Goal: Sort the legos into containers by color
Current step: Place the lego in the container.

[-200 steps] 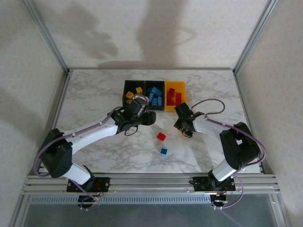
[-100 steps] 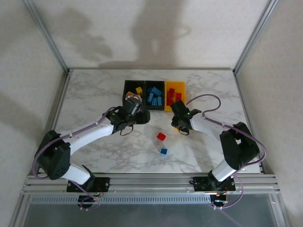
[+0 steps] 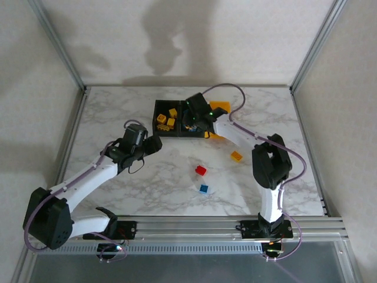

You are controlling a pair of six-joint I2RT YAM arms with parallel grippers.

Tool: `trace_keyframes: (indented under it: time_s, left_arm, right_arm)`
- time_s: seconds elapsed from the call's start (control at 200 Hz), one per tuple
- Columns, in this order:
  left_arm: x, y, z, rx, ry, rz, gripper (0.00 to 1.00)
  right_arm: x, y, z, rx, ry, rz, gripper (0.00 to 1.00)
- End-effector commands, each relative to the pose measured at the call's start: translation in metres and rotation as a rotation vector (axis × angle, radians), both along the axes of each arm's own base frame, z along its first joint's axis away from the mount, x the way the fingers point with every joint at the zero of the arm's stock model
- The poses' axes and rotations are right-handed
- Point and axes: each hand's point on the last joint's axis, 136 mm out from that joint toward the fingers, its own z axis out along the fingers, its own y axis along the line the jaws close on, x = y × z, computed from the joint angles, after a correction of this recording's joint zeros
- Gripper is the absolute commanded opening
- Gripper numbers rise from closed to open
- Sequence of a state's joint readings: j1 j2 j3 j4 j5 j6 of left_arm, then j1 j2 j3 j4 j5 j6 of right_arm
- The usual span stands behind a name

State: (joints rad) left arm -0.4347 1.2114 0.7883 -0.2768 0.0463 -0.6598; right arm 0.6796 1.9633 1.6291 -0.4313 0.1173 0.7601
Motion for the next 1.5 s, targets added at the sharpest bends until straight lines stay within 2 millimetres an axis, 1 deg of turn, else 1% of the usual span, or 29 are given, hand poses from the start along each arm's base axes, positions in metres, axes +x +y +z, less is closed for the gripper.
trace_keyframes:
  time_s: [0.0,0.105,0.16,0.29,0.396,0.401,0.406,0.411,0.416,0.426,0.496,0.566,0.641,0.736,0.816,0.826,0.846,0.981,1.051,1.102,1.142,1.187,1.222,1.262,1.322,1.392,1.457,1.492]
  left_arm:
    - [-0.008,0.008,-0.002,-0.039,0.025,0.026,0.67]
    - [-0.01,0.013,0.0,-0.034,0.024,0.039,0.67]
    - [-0.011,0.015,0.002,-0.035,0.021,0.043,0.67]
    - [-0.011,0.018,0.002,-0.035,0.023,0.047,0.67]
    - [-0.012,0.018,0.0,-0.039,0.026,0.047,0.67]
    - [-0.012,0.018,0.0,-0.038,0.028,0.048,0.67]
    - [-0.012,0.018,0.0,-0.038,0.028,0.048,0.67]
    - [-0.012,0.018,0.0,-0.038,0.027,0.047,0.67]
    - [-0.012,0.018,0.0,-0.038,0.027,0.048,0.67]
    - [-0.012,0.018,0.0,-0.038,0.026,0.048,0.67]
    - [-0.013,0.019,-0.001,-0.037,0.028,0.049,0.67]
    - [-0.013,0.02,-0.001,-0.033,0.029,0.05,0.67]
    - [-0.013,0.021,-0.001,-0.03,0.028,0.05,0.67]
    - [-0.013,0.021,-0.002,-0.027,0.03,0.05,0.67]
    - [-0.012,0.019,-0.004,-0.03,0.033,0.045,0.67]
    - [-0.012,0.019,-0.004,-0.03,0.032,0.045,0.67]
    - [-0.012,0.019,-0.004,-0.03,0.033,0.045,0.67]
    - [-0.01,0.016,-0.004,-0.042,0.034,0.039,0.67]
    - [-0.009,0.013,-0.003,-0.054,0.031,0.026,0.67]
    - [-0.009,0.008,-0.001,-0.067,0.025,0.007,0.68]
    - [-0.009,0.004,0.001,-0.076,0.019,-0.008,0.69]
    - [-0.008,-0.002,0.004,-0.086,0.01,-0.028,0.7]
    - [-0.008,-0.007,0.006,-0.096,0.004,-0.05,0.7]
    - [-0.008,-0.015,0.009,-0.11,-0.002,-0.075,0.7]
    - [-0.008,-0.029,0.013,-0.141,-0.014,-0.121,0.7]
    - [-0.009,-0.046,0.017,-0.163,-0.026,-0.17,0.7]
    - [-0.008,-0.06,0.019,-0.167,-0.031,-0.204,0.7]
    - [-0.008,-0.068,0.02,-0.167,-0.031,-0.223,0.7]
  right_arm:
    - [0.011,0.031,0.005,0.033,-0.01,0.087,0.28]
    - [0.027,0.052,0.007,0.069,-0.022,0.115,0.28]
    - [0.034,0.061,0.003,0.079,-0.016,0.125,0.28]
    - [0.053,0.084,0.002,0.119,-0.028,0.143,0.29]
    - [0.066,0.095,-0.005,0.12,-0.023,0.146,0.29]
    - [0.066,0.095,-0.008,0.117,-0.018,0.146,0.29]
    - [0.067,0.096,-0.006,0.12,-0.022,0.145,0.29]
    - [0.067,0.096,-0.008,0.118,-0.017,0.145,0.29]
    - [0.068,0.096,-0.005,0.122,-0.024,0.145,0.29]
    - [0.068,0.097,-0.008,0.12,-0.017,0.146,0.29]
    - [0.072,0.102,-0.013,0.127,-0.015,0.147,0.3]
    - [0.073,0.105,-0.018,0.134,-0.009,0.149,0.33]
    - [0.073,0.106,-0.022,0.138,-0.001,0.15,0.39]
    - [0.073,0.106,-0.022,0.138,-0.001,0.151,0.43]
    - [0.073,0.106,-0.014,0.14,-0.018,0.155,0.48]
    - [0.066,0.114,-0.013,0.14,-0.019,0.172,0.48]
    - [0.063,0.117,-0.011,0.139,-0.023,0.179,0.49]
    - [0.061,0.114,0.011,0.138,-0.063,0.188,0.51]
    - [0.056,0.108,0.025,0.127,-0.088,0.19,0.51]
    - [0.049,0.103,0.035,0.116,-0.107,0.192,0.52]
    - [0.042,0.097,0.041,0.104,-0.121,0.191,0.55]
    - [0.034,0.087,0.047,0.092,-0.131,0.186,0.55]
    - [0.028,0.076,0.046,0.077,-0.133,0.175,0.56]
    - [0.018,0.065,0.052,0.067,-0.142,0.164,0.57]
    - [0.003,0.043,0.045,0.035,-0.134,0.142,0.59]
    - [-0.016,0.016,0.043,0.012,-0.125,0.11,0.63]
    - [-0.033,-0.012,0.033,-0.018,-0.102,0.068,0.66]
    - [-0.042,-0.027,0.026,-0.032,-0.085,0.048,0.67]
